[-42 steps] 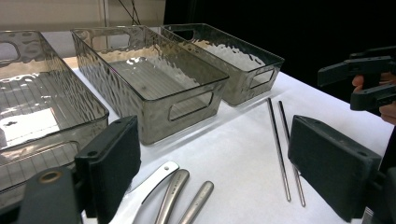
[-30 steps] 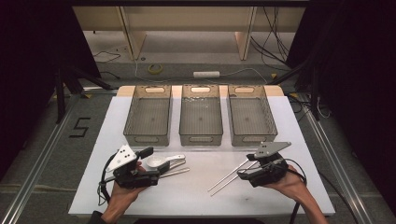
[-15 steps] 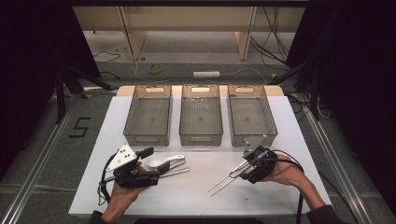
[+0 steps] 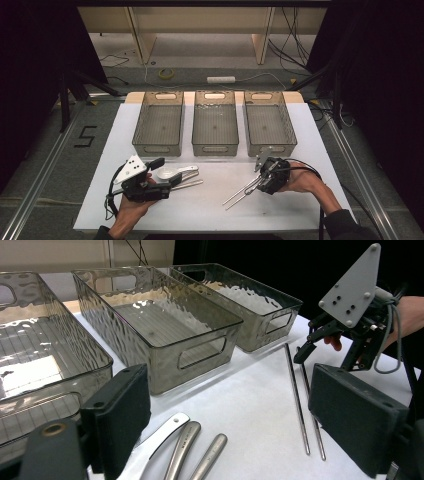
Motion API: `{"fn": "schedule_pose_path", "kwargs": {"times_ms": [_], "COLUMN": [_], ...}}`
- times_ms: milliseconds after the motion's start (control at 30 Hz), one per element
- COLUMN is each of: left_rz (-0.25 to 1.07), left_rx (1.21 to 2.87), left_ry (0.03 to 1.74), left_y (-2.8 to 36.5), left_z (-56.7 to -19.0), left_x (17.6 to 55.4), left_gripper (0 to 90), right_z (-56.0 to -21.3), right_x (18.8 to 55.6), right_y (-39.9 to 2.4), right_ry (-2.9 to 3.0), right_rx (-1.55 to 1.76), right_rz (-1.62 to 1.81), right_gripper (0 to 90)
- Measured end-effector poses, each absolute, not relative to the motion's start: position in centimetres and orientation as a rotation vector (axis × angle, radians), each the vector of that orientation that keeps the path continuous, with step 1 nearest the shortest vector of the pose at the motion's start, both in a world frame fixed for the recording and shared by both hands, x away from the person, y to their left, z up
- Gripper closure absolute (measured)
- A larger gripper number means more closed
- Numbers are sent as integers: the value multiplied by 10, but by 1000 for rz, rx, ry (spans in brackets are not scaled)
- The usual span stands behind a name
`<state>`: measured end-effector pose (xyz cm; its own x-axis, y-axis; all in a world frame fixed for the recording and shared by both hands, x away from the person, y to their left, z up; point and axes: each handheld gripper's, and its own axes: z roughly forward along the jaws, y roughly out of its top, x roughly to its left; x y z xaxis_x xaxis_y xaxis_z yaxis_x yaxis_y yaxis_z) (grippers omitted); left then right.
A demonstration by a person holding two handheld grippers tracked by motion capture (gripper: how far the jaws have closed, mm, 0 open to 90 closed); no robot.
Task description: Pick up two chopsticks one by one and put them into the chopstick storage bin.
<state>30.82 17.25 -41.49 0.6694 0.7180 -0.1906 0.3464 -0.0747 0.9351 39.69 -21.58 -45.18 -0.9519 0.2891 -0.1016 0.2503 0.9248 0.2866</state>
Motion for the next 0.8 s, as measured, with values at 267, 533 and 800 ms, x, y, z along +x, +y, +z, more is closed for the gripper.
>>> {"fn": "schedule_pose_path", "kwargs": {"times_ms": [267,533,800], "left_rz": [382,383,384], "left_rx": [1670,1678,1679], "left_ry": [878,874,874], "left_y": [172,172,172], "left_z": [-415,-415,-415], "left_x": [308,308,308], "left_gripper": [167,167,167], "right_z": [-455,-457,-455], "right_x": [399,401,403], "right_y": [-216,-217,-210], "right_ry": [2962,2989,3021], "right_rx": [389,406,347], "right_rz": [395,378,277], "right_gripper": [458,506,565]}}
